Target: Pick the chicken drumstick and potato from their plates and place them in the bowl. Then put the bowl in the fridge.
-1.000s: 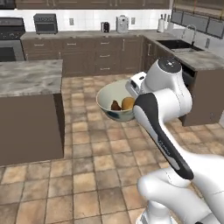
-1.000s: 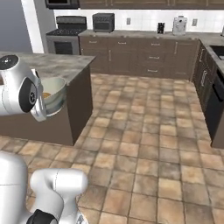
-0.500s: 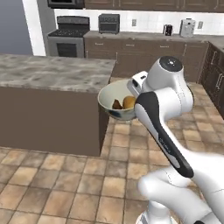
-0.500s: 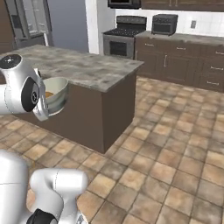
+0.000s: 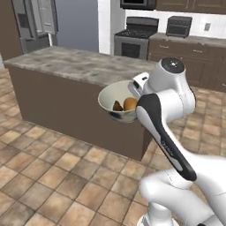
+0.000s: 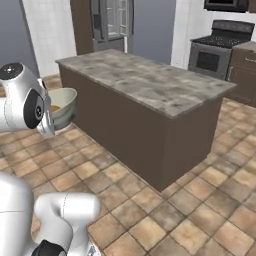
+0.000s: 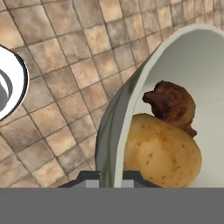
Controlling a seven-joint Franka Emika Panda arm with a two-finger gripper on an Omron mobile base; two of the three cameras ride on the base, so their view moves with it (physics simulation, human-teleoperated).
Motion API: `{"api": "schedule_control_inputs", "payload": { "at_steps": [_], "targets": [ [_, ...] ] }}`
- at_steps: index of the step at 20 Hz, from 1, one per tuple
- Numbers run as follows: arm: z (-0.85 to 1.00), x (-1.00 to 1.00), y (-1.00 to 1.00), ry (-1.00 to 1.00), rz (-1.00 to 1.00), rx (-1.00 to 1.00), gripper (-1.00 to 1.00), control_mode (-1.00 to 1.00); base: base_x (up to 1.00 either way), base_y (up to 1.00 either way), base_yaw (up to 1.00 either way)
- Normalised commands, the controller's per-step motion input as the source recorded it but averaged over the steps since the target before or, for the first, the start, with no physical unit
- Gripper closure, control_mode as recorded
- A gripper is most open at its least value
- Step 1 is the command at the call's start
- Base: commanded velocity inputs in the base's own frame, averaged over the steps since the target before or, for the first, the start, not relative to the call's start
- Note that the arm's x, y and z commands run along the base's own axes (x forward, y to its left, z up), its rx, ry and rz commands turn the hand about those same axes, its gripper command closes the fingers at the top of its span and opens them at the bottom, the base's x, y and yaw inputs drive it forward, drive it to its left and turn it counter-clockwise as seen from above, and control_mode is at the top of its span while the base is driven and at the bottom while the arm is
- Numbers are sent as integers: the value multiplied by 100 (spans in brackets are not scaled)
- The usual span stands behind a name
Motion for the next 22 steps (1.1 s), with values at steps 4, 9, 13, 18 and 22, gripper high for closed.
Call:
{"api": "schedule_control_inputs", "payload": {
  "at_steps": [4,9,13,18,22],
  "targets": [
    [0,0,0,0,0,0,100,100,78,17,35],
    [0,0,0,0,0,0,100,100,85,22,27],
    [0,0,0,0,0,0,100,100,92,28,18],
    [0,0,0,0,0,0,100,100,94,30,15],
    [0,0,0,0,0,0,100,100,94,31,14]
  ]
}}
